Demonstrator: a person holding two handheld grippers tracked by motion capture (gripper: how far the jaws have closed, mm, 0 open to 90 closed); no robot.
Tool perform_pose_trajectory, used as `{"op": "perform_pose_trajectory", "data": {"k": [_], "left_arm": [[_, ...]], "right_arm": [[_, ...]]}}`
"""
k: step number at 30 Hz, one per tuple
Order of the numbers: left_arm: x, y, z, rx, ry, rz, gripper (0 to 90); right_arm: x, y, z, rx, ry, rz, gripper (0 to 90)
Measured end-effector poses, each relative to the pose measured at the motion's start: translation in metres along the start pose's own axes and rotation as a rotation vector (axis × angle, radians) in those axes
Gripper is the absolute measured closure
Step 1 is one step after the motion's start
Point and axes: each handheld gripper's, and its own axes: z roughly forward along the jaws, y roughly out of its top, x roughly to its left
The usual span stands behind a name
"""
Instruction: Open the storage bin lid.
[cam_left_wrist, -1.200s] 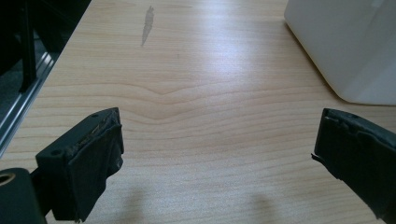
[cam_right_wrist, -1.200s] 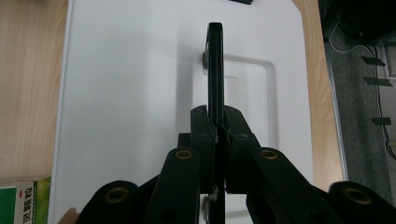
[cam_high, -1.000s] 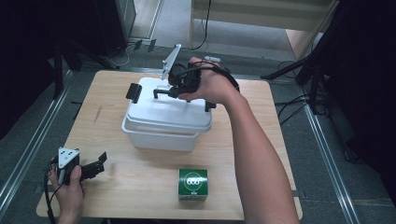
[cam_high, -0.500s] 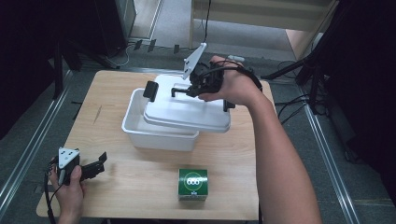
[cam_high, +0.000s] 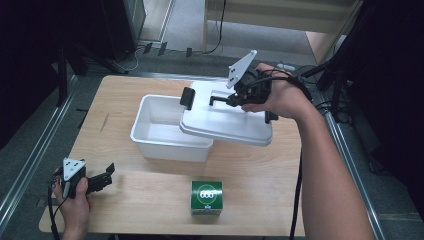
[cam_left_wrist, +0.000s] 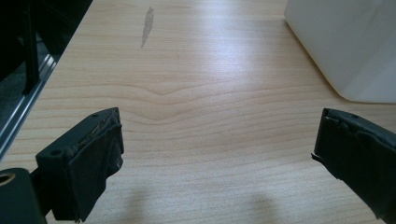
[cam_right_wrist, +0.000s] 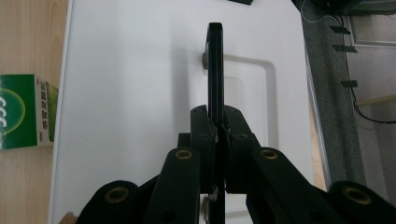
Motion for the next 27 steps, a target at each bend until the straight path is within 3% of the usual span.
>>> {"op": "perform_pose_trajectory", "data": {"k": [17,27], "left_arm": [[0.000,0.000,0.000,-0.003,0.000,-0.002,1.7],[0.000,0.000,0.000,-0.001,0.000,-0.003,1.7]], "right_arm": [[0.007,-0.044,-0.020,0.010,-0.022,-0.001,85.6],[0.011,-0.078,-0.026,0.021,-0.051,0.026,85.6]]}}
